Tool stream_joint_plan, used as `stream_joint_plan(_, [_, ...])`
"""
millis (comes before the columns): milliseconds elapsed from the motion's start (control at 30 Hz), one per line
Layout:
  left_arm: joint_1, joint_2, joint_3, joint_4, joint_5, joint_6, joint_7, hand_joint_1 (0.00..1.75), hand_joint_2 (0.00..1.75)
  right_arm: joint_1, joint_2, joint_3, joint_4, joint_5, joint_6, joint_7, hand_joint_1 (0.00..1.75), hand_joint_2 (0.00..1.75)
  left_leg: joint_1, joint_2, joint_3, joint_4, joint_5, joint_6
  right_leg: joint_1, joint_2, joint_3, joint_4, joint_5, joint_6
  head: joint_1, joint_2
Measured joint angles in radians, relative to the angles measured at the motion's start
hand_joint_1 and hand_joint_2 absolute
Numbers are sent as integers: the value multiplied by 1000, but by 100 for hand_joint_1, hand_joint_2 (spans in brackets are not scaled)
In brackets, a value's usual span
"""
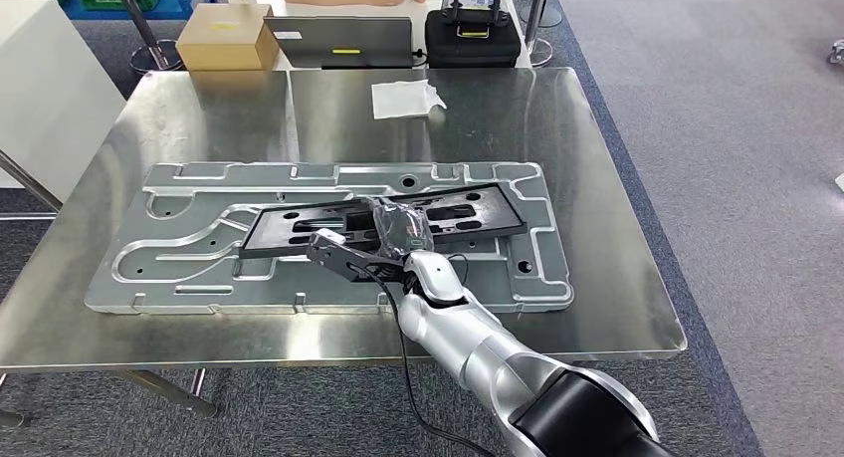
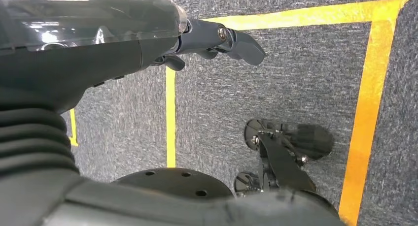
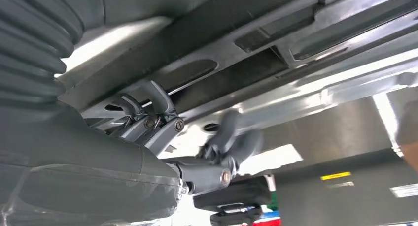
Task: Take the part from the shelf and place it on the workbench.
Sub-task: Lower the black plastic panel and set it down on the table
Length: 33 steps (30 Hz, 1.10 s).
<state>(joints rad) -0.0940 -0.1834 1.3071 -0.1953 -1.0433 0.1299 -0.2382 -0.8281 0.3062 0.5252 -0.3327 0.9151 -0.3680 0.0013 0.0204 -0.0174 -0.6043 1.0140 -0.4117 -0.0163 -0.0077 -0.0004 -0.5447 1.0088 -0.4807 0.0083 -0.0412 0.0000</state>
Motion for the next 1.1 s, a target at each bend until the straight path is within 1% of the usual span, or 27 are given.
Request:
stream_joint_plan(333, [-2, -6, 34, 0, 26, 21, 0, 0, 0, 69, -7, -94, 8, -64, -17, -80, 0, 0, -1, 2, 2, 0, 1, 1, -1, 2, 1, 0, 4, 3, 0, 0])
stream_joint_plan(400, [-2, -7, 39, 0, 32, 23, 1, 0, 0, 73, -8, -114, 6, -84, -25, -115, 0, 0, -2, 3, 2, 0, 1, 1, 0, 3, 1, 0, 4, 3, 0, 0])
stream_joint_plan(467, [-3, -8, 44, 0, 38, 27, 2, 0, 0, 76, -7, -140, -4, -115, -31, -166, 0, 0, -2, 4, 1, 0, 1, 1, 0, 3, 1, 0, 4, 3, 0, 0])
stream_joint_plan(533, [-3, -9, 49, 0, 45, 33, 4, 0, 0, 78, -4, -170, -38, -147, -21, -211, 0, 0, -2, 4, 0, 1, 1, 1, 1, 3, 0, 0, 4, 3, 0, 0])
stream_joint_plan(600, [-3, -10, 54, 0, 51, 38, 3, 0, 0, 80, -1, -198, -97, -167, 2, -232, 0, 0, -2, 4, -1, 0, 1, 1, 1, 4, -2, 0, 4, 3, 0, 0])
stream_joint_plan(700, [-3, -12, 62, 0, 55, 39, 0, 0, 0, 81, -1, -223, -186, -175, 33, -231, 0, 0, -1, 5, -2, 0, 1, 1, 1, 4, -3, 1, 4, 2, 0, 0])
stream_joint_plan(800, [-2, -13, 67, 0, 59, 39, -8, 0, 0, 81, -3, -240, -259, -181, 37, -236, 0, 0, -1, 5, -3, 0, 1, 0, 1, 4, -4, 1, 4, 2, 0, 0])
stream_joint_plan(933, [-2, -14, 71, 0, 62, 39, -18, 0, 0, 81, -21, -261, -359, -201, 48, -247, 0, 0, -1, 5, -5, 0, 1, 0, 1, 5, -6, 0, 4, 2, 0, 0])
stream_joint_plan(1100, [-1, -15, 72, 0, 64, 39, -21, 0, 0, 84, -37, -273, -434, -205, 57, -250, 0, 0, -1, 6, -6, 0, 0, 0, 1, 6, -7, 0, 4, 2, 0, 0])
